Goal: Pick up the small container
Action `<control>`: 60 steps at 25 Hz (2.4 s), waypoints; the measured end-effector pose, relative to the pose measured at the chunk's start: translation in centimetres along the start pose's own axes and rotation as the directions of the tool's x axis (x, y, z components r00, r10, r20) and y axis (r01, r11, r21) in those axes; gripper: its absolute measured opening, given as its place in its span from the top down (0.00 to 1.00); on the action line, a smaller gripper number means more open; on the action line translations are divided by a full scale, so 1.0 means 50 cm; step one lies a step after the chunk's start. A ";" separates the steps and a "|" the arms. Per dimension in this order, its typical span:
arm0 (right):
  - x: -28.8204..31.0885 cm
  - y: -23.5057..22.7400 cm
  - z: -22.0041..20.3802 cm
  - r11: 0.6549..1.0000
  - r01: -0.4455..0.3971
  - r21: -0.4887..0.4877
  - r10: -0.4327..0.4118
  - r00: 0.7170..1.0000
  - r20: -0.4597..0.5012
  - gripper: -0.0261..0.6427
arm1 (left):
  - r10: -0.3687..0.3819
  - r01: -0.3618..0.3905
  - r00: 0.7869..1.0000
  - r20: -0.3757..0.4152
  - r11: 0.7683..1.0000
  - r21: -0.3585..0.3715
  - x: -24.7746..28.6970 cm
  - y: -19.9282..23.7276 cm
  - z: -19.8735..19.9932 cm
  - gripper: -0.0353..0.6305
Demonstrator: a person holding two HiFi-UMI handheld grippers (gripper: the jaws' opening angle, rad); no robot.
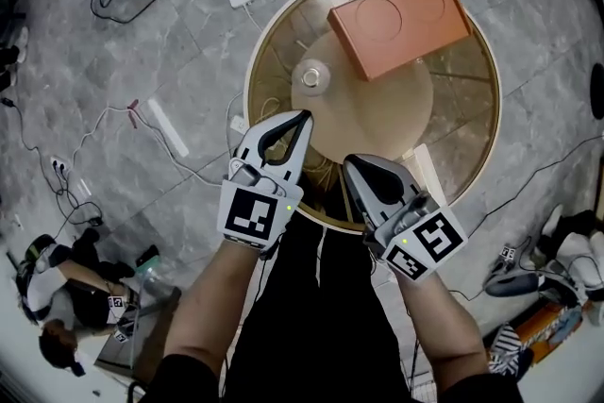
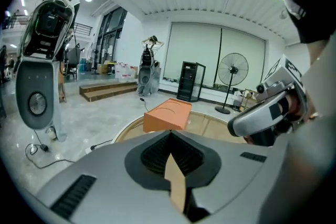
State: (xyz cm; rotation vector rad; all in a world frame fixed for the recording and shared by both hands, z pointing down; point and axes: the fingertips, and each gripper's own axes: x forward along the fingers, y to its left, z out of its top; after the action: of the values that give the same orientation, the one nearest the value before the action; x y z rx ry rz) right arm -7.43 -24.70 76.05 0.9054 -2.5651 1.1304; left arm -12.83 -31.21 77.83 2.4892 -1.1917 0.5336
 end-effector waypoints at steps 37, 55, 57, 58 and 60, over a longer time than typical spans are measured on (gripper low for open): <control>0.067 -0.138 -0.071 0.999 0.030 0.025 -0.029 0.999 -0.027 0.94 | -0.022 0.021 0.999 0.040 1.000 0.009 0.182 0.076 -0.115 0.35; 0.057 -0.182 -0.086 0.996 0.060 0.066 -0.058 0.998 -0.036 0.94 | 0.003 -0.003 1.000 0.006 0.997 0.071 0.255 0.083 -0.112 0.41; 0.056 -0.181 -0.091 0.996 0.059 0.069 -0.057 0.998 -0.035 0.94 | 0.010 -0.010 1.000 0.006 0.997 0.078 0.257 0.082 -0.111 0.41; 0.054 -0.180 -0.093 0.996 0.058 0.068 -0.055 0.998 -0.036 0.94 | 0.011 -0.012 1.000 0.003 0.997 0.079 0.257 0.081 -0.111 0.41; 0.050 -0.174 -0.099 0.997 0.053 0.063 -0.050 0.998 -0.043 0.94 | 0.011 -0.010 1.000 -0.007 0.998 0.069 0.254 0.078 -0.113 0.42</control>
State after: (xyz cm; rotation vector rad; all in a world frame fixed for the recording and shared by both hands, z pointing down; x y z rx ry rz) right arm -4.48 -26.81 85.74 0.9465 -2.4716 1.2099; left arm -9.64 -39.49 89.20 2.5375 -1.2041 0.5958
